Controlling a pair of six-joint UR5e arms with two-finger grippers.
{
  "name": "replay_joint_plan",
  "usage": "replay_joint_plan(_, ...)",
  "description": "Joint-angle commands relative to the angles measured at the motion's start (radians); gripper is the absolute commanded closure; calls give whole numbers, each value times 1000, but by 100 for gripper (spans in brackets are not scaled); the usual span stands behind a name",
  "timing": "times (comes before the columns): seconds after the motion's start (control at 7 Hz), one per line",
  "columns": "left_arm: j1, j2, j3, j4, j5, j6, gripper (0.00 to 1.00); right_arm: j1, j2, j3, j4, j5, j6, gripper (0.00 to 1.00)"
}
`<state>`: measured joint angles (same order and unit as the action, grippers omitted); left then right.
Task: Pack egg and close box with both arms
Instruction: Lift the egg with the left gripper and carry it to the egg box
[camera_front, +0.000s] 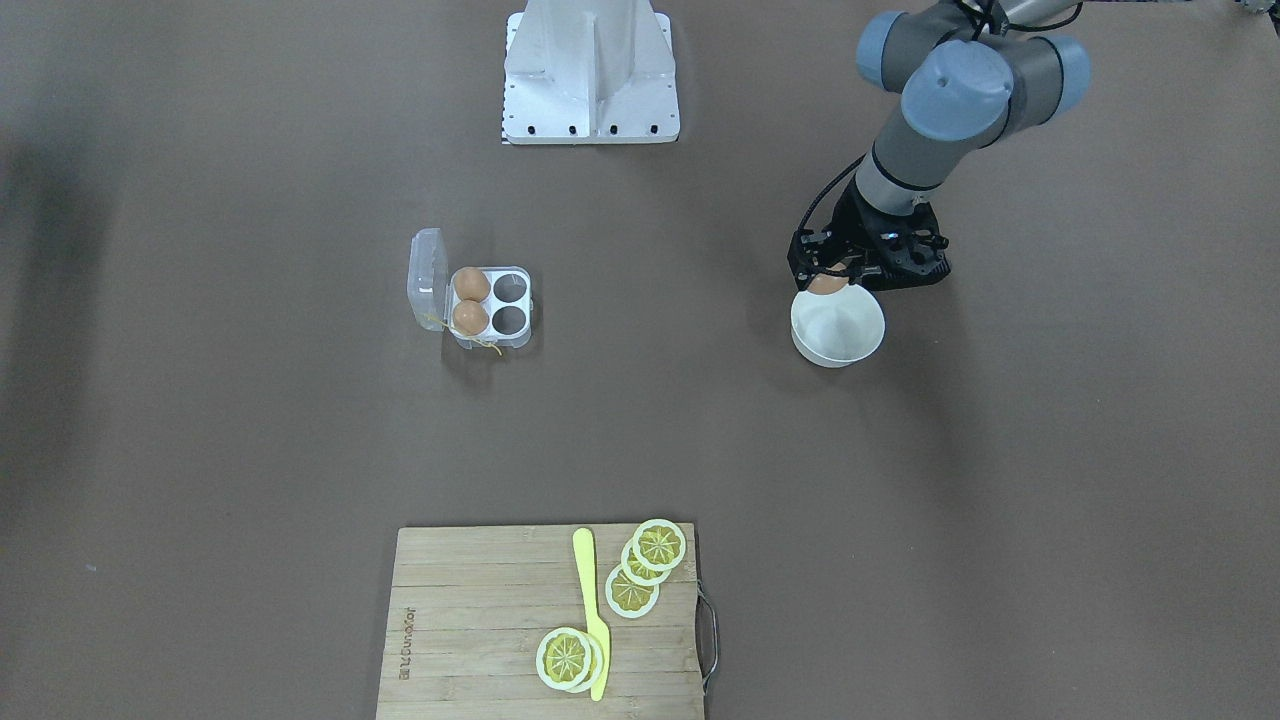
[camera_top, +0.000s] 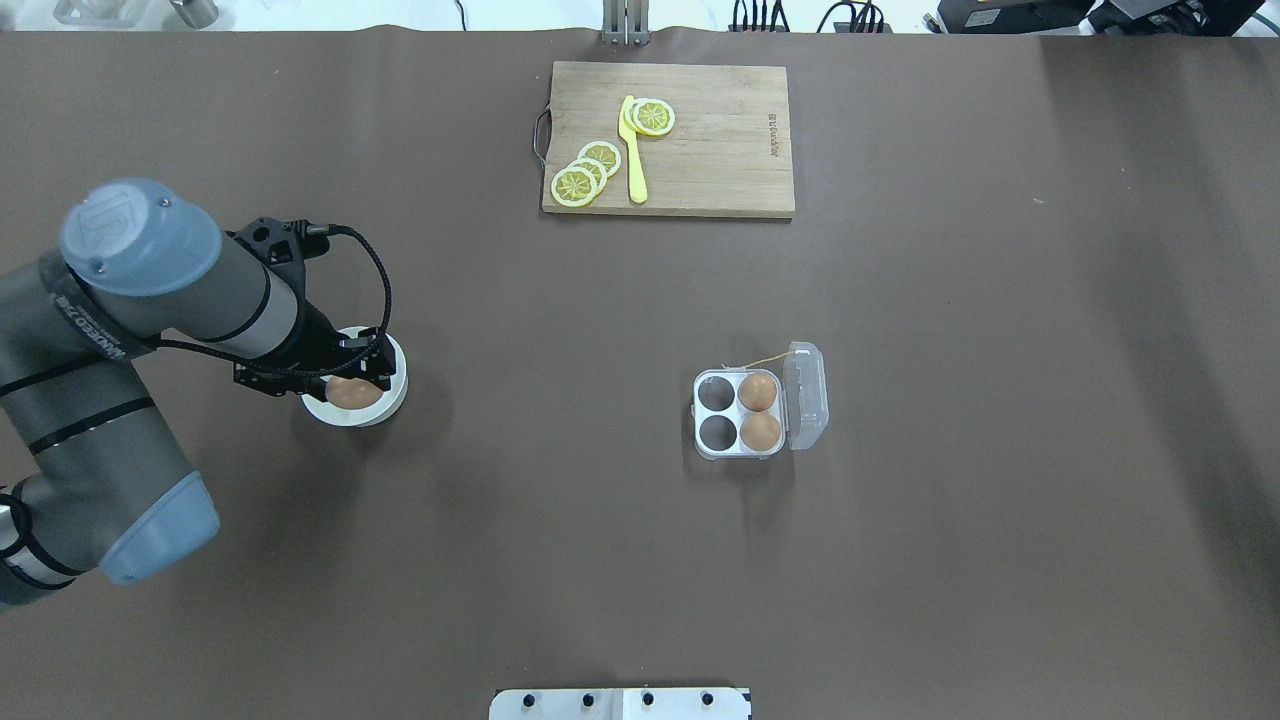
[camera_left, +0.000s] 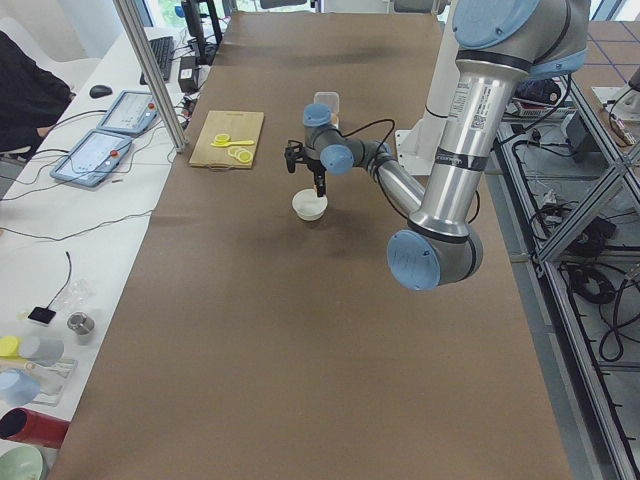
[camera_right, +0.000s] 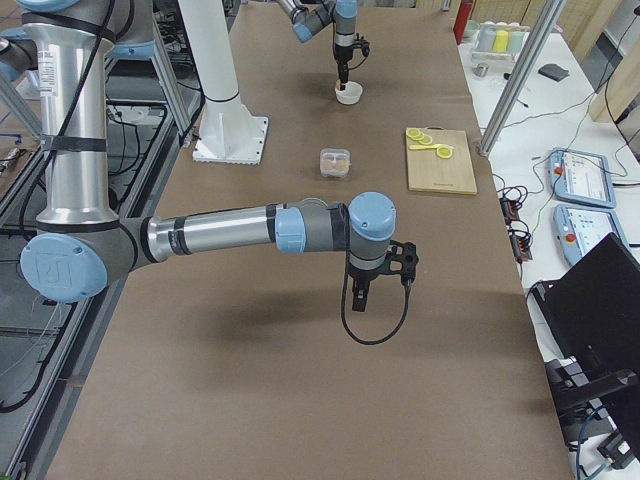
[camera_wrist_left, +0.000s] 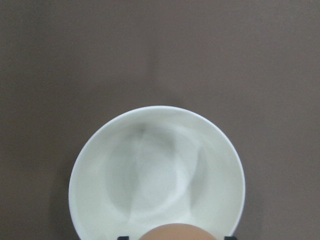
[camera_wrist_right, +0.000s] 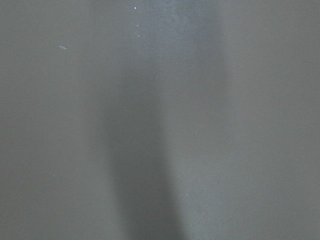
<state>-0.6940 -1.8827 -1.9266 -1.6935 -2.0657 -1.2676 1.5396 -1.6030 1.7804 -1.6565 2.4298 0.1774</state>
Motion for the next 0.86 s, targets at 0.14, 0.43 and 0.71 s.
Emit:
replay_joint_plan(0.14, -15, -216, 39, -132, -2, -303, 100, 1, -2, 4, 0, 3, -1, 0)
replay_joint_plan(0.43, 101, -259, 145, -409, 98, -528, 100, 1, -3, 17, -5, 9, 1, 0)
replay_joint_plan(0.71, 267, -352, 274, -484, 377, -580, 100, 1, -6, 17, -3, 23, 1, 0)
